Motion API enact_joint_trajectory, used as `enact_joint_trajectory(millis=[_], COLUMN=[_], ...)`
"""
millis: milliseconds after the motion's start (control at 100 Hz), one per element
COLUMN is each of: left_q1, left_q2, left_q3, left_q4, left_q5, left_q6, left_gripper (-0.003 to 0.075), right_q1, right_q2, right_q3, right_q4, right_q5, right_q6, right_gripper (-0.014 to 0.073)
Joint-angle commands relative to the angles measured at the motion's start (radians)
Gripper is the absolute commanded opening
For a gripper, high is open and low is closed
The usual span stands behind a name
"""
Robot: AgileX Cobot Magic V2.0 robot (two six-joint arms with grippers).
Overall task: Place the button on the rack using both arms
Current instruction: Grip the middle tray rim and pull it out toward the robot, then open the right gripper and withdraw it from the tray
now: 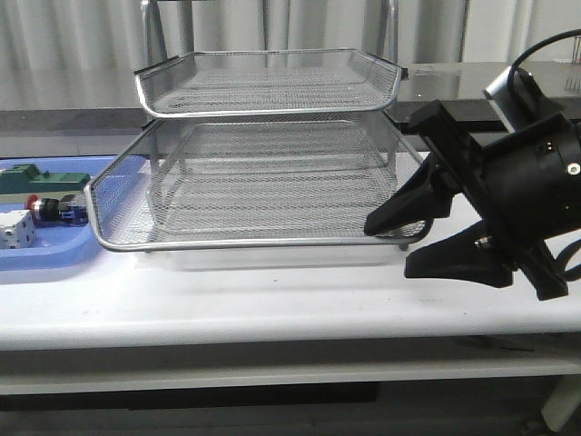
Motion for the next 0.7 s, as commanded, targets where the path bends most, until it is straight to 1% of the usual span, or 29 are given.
enact_joint_trajectory(millis=[0,220,360,430,690], left_q1=[0.001,0.001,0.001,0.001,0.001], left_q2=[-0.032,-0.032,-0.032,-0.032,-0.032], left_q3=[0.055,0.055,0.055,0.055,0.055], left_q4=[-0.002,-0.002,-0.002,-0.002,-0.002], left_q5=[-0.082,-0.082,-0.082,-0.082,-0.082], left_q6=[-0.009,-0.009,-0.009,-0.009,-0.009], left_gripper=[-0.0021,-0.0021,-0.0021,-0.0021,-0.0021], right_q1=[0.001,0.001,0.001,0.001,0.001], right_q2=[-0.066,-0.140,-0.191,-0.212,-0.306], right_q3=[-0.013,-0.013,-0.013,-0.013,-0.013], right_q4=[0.083,0.075,0.021,-0.043,-0.347], right_q5=[0.045,0.023,-0.010,-0.024,-0.091], right_q6=[-0.022,-0.022,0.011,0.065,0.258], right_gripper=[0.0456,0.0456,0.0456,0.0456,0.0456])
